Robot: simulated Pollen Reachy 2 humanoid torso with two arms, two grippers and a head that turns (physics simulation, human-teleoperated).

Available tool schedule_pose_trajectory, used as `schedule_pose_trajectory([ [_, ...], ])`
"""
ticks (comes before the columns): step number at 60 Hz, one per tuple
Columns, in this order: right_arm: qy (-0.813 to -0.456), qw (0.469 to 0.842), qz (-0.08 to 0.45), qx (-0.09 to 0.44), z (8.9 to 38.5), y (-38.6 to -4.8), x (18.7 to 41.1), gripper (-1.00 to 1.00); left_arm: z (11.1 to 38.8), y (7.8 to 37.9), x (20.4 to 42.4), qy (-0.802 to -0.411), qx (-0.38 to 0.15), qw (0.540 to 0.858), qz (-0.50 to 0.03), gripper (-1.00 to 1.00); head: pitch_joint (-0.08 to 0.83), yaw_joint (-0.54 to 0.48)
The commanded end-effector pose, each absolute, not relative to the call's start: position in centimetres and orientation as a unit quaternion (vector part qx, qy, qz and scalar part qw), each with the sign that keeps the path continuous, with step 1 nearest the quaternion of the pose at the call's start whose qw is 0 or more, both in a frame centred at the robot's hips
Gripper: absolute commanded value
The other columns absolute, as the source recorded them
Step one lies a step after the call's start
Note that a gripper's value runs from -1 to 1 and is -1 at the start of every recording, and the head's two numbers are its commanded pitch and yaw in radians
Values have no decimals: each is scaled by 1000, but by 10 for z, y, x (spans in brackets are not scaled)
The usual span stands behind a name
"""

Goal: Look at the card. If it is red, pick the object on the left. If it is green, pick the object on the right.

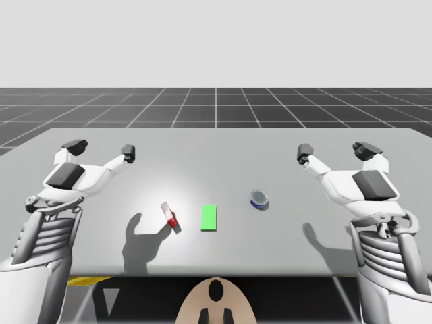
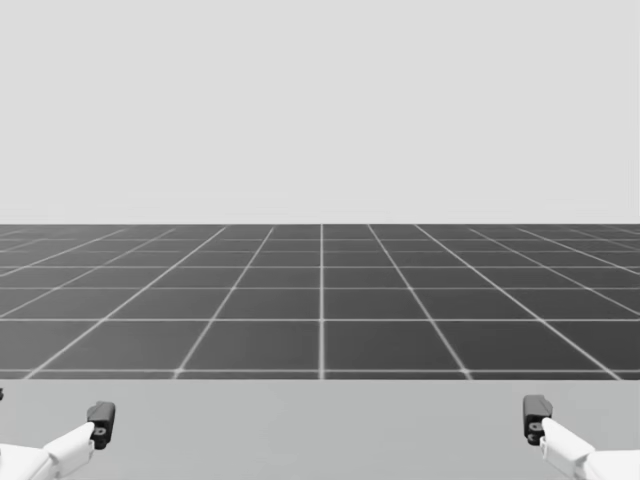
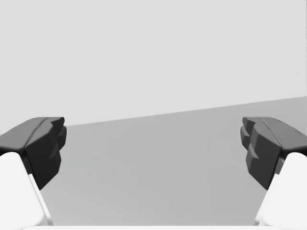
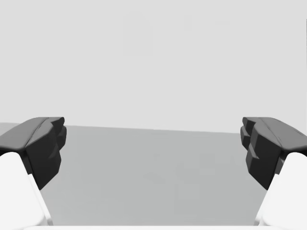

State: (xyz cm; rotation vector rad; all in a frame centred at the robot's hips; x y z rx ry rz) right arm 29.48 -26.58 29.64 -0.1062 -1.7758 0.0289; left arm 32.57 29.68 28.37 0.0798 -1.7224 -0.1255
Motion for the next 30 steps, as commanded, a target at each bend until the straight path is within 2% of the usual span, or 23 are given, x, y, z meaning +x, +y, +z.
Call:
schedule_pose_trajectory([
  [1, -772, 634, 3, -39, 295, -264, 295, -1000, 284, 296, 326, -758, 34, 649, -58, -1000, 10, 4],
  [12, -774, 632, 9, -42, 296, -265, 295, -1000, 283, 295, 326, -758, 34, 649, -58, -1000, 36, 4],
  [22, -775, 630, 5, -44, 297, -266, 295, -1000, 284, 295, 325, -759, 33, 648, -59, -1000, 153, 11],
  [30, -775, 630, 5, -44, 298, -267, 295, -1000, 284, 295, 324, -759, 34, 647, -61, -1000, 289, 10],
])
